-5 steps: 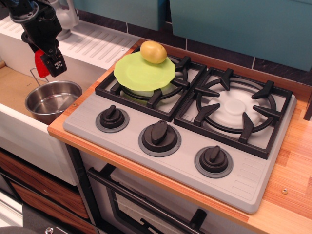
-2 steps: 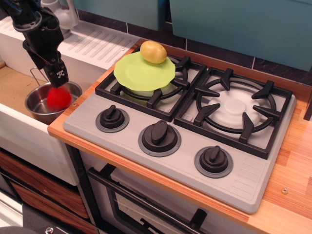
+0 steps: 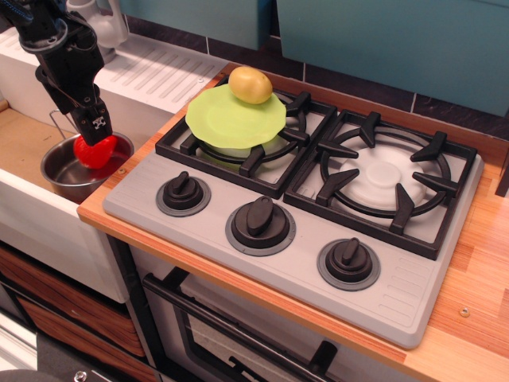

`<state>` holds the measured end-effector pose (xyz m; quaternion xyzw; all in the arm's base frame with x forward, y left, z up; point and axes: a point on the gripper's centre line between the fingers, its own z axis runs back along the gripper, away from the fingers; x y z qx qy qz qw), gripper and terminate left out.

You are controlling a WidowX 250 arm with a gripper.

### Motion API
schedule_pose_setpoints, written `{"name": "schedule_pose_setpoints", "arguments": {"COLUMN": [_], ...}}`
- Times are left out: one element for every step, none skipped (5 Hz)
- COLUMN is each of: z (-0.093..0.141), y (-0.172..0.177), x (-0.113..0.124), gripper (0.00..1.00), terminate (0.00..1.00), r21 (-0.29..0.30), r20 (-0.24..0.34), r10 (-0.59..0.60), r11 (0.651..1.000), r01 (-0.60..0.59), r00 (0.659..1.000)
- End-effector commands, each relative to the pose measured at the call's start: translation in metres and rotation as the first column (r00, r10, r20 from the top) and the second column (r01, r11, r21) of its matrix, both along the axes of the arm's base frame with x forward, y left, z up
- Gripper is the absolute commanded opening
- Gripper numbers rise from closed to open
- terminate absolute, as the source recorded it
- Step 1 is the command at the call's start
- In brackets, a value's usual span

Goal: Put potato on plate and strawberry in pot or pan in sink

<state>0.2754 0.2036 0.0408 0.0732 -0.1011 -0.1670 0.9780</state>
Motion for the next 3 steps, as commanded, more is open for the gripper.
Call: {"name": "schedule_pose_setpoints", "arguments": {"z": [0.043,0.064,0.071], "y": [-0.001,-0.009,-0.020], "x": [-0.011,-0.031,-0.040], "gripper": [1.00,1.00,1.00], "terminate": [0.00,0.00,1.00], "r21": [0.061,0.083,0.088], "r20": [0.023,-0.011,-0.027], "r10": [-0.003,0.017,0.046], "r11": [0.998,0.996,0.995], "r01": [0.001,-0.016,-0.043], "r00": [1.000,1.000,0.999]}}
